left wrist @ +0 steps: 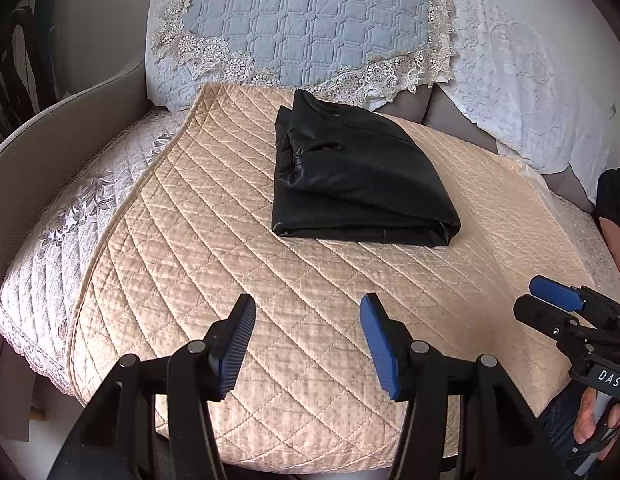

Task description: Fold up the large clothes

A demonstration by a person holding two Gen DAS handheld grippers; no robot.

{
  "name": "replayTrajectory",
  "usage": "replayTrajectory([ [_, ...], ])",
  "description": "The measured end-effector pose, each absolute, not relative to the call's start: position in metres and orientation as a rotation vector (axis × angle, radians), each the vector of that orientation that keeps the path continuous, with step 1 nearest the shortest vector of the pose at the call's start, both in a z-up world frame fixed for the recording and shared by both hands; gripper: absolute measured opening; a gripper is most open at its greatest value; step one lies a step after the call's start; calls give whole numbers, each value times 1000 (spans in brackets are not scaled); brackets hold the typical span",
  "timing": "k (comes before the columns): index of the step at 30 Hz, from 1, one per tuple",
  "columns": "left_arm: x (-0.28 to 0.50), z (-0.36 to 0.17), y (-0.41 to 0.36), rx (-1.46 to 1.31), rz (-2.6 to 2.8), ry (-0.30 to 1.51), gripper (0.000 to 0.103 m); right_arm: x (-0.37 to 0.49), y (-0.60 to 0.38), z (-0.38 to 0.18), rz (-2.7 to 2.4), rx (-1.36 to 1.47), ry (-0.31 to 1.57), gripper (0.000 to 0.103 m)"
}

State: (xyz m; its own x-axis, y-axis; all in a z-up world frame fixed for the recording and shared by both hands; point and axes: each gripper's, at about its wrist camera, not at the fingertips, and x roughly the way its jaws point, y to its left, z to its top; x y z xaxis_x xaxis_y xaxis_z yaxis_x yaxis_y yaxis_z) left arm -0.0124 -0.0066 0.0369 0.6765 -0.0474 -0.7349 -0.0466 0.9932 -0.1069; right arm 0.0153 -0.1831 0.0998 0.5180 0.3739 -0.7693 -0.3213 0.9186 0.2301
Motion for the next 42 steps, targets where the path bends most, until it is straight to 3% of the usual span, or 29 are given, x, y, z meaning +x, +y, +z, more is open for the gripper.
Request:
replayTrajectory([
  [42, -13, 34, -7, -112, 42, 843, 60, 13, -178, 99, 438, 80, 947, 58],
])
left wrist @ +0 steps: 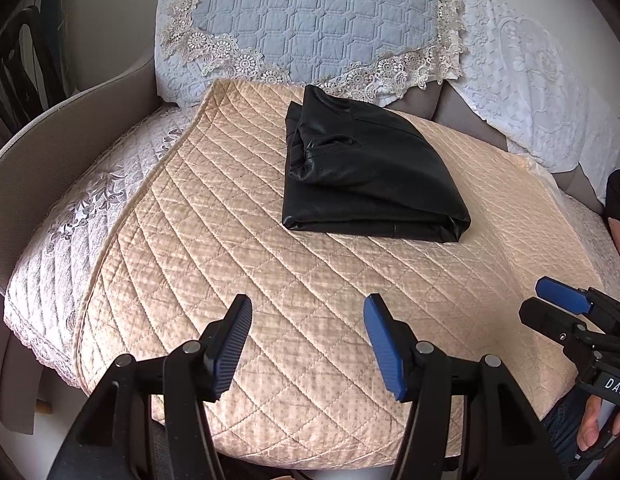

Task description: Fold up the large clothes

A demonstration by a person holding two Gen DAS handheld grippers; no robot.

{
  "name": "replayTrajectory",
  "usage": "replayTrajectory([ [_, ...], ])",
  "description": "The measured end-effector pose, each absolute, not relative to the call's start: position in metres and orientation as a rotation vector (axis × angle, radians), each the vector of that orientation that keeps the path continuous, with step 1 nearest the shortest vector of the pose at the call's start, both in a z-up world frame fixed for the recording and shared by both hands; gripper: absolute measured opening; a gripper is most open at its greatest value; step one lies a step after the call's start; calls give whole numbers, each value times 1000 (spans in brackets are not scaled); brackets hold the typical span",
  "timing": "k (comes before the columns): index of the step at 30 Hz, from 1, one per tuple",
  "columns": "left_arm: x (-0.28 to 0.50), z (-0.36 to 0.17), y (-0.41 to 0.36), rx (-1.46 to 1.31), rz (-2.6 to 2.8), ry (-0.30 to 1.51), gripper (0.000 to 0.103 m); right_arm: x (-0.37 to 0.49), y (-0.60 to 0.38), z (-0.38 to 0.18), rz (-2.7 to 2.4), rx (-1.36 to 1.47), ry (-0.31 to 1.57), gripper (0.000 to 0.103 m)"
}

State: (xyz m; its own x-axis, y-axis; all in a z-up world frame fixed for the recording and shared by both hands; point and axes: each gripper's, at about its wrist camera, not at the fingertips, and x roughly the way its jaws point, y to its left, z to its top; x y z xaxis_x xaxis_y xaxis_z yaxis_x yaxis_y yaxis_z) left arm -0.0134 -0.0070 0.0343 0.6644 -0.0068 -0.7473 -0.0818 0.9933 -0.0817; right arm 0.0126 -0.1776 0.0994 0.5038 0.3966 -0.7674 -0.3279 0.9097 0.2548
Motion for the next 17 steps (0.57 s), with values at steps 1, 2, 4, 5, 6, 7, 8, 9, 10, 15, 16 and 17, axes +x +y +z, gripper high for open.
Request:
replayTrajectory([
  [1, -13, 34, -7, -111, 42, 844, 60, 12, -178, 100, 438, 82, 946, 58],
  [2, -13, 35, -7, -112, 41, 843, 61, 12, -178, 100, 437, 80, 945, 58],
  [4, -14, 35, -8, -108, 36, 839, 61, 12, -178, 100, 438, 76, 945, 58],
  [5, -14, 35, -9, -107, 34, 837, 61, 12, -178, 100, 439, 77, 946, 58],
  [6, -14, 35, -9, -107, 31, 837, 63, 12, -178, 100, 438, 79, 948, 58],
  [7, -14, 34, -10, -103, 29, 839, 63, 12, -178, 99, 438, 79, 949, 58],
  [8, -14, 34, -11, -99, 30, 839, 63, 12, -178, 99, 437, 79, 949, 58],
  [9, -14, 34, -11, -96, 31, 838, 63, 12, -178, 99, 436, 78, 949, 58],
  [10, -14, 34, -12, -93, 32, 837, 63, 11, -178, 99, 436, 78, 951, 58],
  [15, -14, 33, -10, -111, 30, 831, 63, 11, -180, 99, 433, 82, 949, 58],
  [16, -14, 33, -9, -111, 36, 834, 63, 12, -180, 99, 434, 84, 949, 58],
  [17, -13, 33, -9, -112, 39, 835, 63, 12, -180, 99, 435, 86, 948, 58],
])
